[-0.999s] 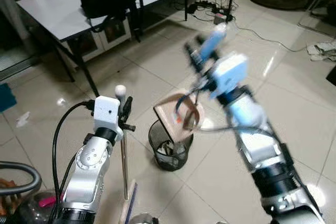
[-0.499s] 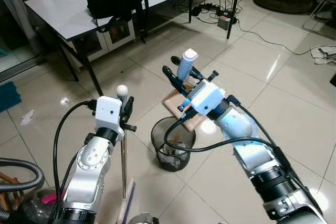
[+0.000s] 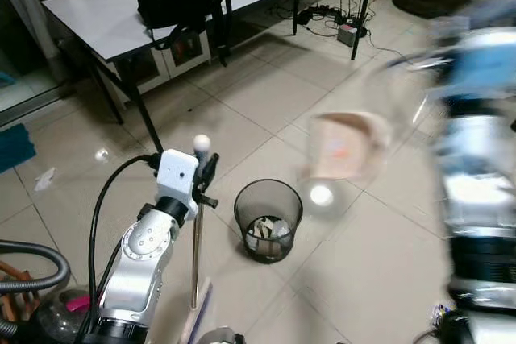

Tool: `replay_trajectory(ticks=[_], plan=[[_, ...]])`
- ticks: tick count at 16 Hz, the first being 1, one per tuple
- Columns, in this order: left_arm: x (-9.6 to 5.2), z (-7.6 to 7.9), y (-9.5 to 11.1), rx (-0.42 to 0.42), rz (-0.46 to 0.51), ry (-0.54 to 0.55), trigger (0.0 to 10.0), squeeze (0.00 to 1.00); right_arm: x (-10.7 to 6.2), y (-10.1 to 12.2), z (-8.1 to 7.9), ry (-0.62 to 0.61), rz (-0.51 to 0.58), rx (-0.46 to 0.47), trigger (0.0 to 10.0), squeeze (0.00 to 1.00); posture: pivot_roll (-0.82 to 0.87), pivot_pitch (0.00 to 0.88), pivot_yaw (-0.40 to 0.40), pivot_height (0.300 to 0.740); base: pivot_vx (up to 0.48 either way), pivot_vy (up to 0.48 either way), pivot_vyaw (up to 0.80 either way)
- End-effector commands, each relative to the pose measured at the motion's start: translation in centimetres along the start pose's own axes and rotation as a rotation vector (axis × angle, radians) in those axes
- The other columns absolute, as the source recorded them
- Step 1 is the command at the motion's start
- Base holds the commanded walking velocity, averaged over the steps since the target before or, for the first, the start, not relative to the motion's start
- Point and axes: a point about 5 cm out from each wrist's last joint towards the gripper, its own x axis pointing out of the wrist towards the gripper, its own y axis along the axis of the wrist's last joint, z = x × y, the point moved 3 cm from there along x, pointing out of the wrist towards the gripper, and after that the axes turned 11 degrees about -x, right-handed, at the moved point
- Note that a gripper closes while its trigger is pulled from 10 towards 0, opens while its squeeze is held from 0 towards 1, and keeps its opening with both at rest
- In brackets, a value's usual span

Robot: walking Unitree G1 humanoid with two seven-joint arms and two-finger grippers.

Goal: Sweep floor

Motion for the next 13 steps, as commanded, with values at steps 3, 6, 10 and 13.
replay_trajectory(ticks=[3,6,10,13], plan=[[0.3,0.5,0.1,-0.01,-0.012,-0.036,10.0,0.0,-2.4,-4.8,3.0,0.013,-0.234,-0.216,10.0,0.0,-0.02,0.017,0.097,0.74,0.0,0.0,-0.15],[0.2,0.4,0.1,-0.006,-0.012,-0.03,10.0,0.0,-4.8,-6.1,1.7,0.066,-0.298,-0.223,10.0,0.0,-0.02,0.019,0.097,0.74,0.0,0.0,-0.8],[-0.1,0.0,0.4,0.024,0.006,0.005,10.0,0.0,-7.7,-7.2,-1.6,0.169,-0.373,-0.166,10.0,0.0,-0.01,0.024,0.083,0.74,0.0,0.0,-0.8],[-0.2,0.5,0.6,0.034,0.015,0.001,10.0,0.0,-8.2,-7.0,-2.1,0.185,-0.381,-0.126,10.0,0.0,-0.01,0.029,0.083,0.74,0.0,0.0,-0.8]])
